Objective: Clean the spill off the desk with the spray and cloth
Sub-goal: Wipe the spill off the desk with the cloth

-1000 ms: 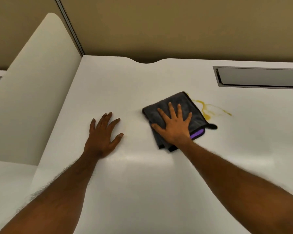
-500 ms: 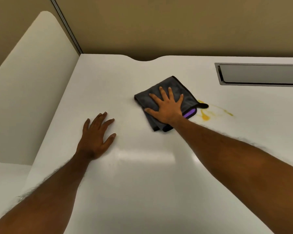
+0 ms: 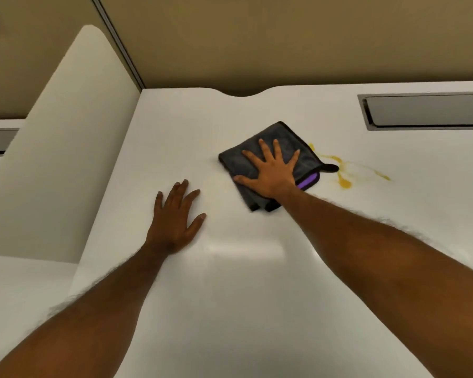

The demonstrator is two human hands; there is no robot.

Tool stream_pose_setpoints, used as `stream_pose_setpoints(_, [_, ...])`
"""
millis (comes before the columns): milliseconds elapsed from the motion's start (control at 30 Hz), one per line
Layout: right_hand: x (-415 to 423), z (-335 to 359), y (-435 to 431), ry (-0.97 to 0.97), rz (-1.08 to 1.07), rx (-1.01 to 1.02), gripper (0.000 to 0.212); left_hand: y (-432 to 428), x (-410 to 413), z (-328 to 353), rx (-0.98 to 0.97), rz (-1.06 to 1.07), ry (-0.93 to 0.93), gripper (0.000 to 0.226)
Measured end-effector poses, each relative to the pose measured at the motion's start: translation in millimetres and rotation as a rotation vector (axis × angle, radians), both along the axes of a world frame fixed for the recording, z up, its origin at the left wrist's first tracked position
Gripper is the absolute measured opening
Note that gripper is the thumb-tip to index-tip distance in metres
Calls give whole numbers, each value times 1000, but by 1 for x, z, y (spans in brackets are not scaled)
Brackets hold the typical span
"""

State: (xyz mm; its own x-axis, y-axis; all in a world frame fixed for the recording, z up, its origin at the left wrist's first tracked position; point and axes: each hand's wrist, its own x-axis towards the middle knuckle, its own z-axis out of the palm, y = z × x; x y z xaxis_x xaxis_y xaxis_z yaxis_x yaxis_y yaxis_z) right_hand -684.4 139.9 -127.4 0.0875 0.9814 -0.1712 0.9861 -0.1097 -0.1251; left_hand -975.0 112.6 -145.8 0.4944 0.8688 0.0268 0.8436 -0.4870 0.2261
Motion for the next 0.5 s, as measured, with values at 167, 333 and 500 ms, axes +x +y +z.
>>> stream_pose_setpoints(167, [29,-3,-72,4,-153,28,85,14,6,8,-10,-22,-19,69])
stream_pose_setpoints(333, [21,-4,-98,-40,-71,28,86,29,51,4,-30,-124,-21,72])
stream_pose_setpoints(500, [62,-2,-44,-25,-108,-9,89,24,82,-1,-58,-142,0,73])
